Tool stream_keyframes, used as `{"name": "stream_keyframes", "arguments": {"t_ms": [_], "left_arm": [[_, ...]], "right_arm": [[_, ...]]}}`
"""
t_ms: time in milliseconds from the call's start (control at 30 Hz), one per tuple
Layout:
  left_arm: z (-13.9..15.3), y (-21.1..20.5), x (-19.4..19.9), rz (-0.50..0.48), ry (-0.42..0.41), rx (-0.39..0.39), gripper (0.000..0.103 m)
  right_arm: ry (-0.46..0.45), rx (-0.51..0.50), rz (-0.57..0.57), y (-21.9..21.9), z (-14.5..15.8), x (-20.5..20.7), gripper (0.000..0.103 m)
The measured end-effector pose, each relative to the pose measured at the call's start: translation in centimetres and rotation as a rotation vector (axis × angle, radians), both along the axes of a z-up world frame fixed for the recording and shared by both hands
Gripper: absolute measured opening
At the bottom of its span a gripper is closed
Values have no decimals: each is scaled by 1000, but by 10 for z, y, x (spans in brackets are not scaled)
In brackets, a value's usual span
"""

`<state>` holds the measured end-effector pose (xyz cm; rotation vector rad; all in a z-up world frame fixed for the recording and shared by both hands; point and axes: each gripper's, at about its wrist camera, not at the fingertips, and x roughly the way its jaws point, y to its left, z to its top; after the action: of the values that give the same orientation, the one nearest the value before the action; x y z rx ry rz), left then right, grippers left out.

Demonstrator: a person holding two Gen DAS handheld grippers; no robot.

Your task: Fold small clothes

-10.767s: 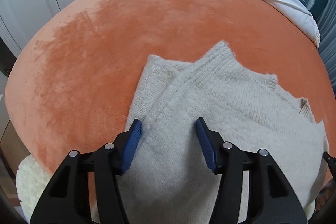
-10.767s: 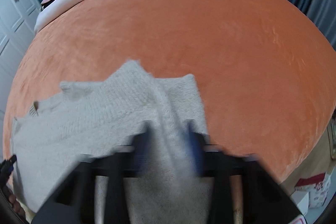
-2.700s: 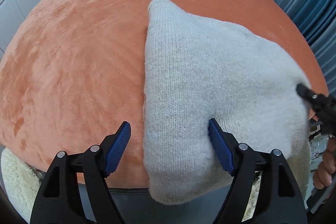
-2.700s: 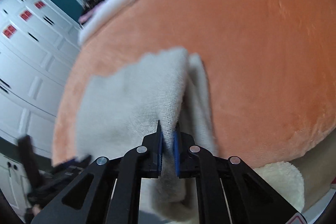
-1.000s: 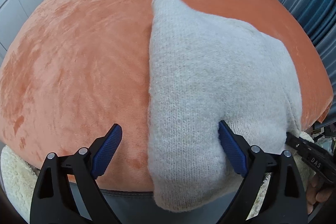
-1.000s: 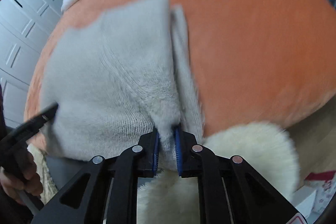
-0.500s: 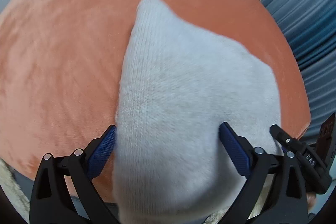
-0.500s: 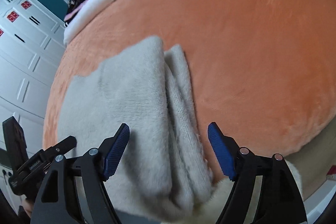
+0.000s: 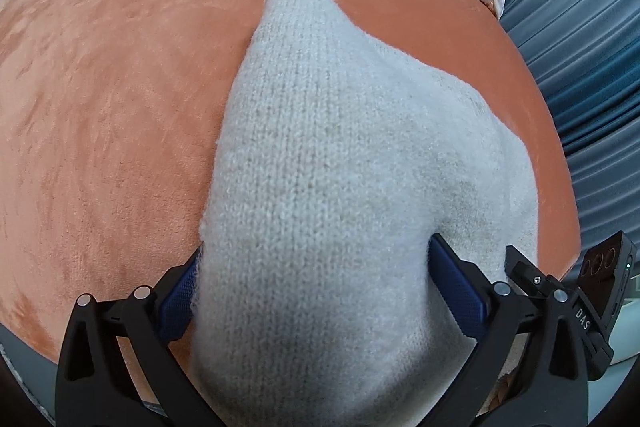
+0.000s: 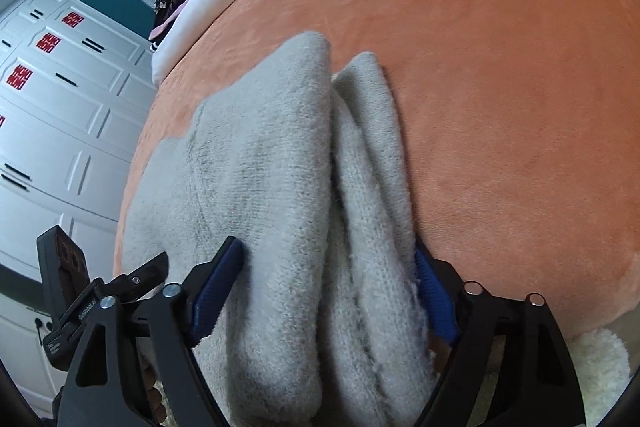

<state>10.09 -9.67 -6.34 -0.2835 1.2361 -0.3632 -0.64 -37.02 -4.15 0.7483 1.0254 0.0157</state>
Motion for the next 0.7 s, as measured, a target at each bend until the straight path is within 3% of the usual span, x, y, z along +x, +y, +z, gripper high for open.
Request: {"name": "stream_keyframes", "arguments": {"t_ms": [67,133,233,300,367,567,700], "left_arm": [[1,-2,2,-3,14,1,98],[8,-6,5,-12,27,-12,89],[24,-13,7,-45,20,-2,70],[38,-14,6,-65,15,-9,56],[52,-8,4,-69,17,-52,52],[104,-6,-18,-160,-51,-162,47],[156,2,-40,-211,-184,-261,46]], "right_arm": [[-7,24,-11,2,0,3,66],[-17,83,-27,-1,-3,5,44],[-19,71,-55,3,8,2,36],[-39,56,-76,9,23,-4,34],[-76,68,-95,16,44,-15,33],[-205,-17,-90,36,123,-54,33],[-335,-102,-100,48,189,-80,33]]}}
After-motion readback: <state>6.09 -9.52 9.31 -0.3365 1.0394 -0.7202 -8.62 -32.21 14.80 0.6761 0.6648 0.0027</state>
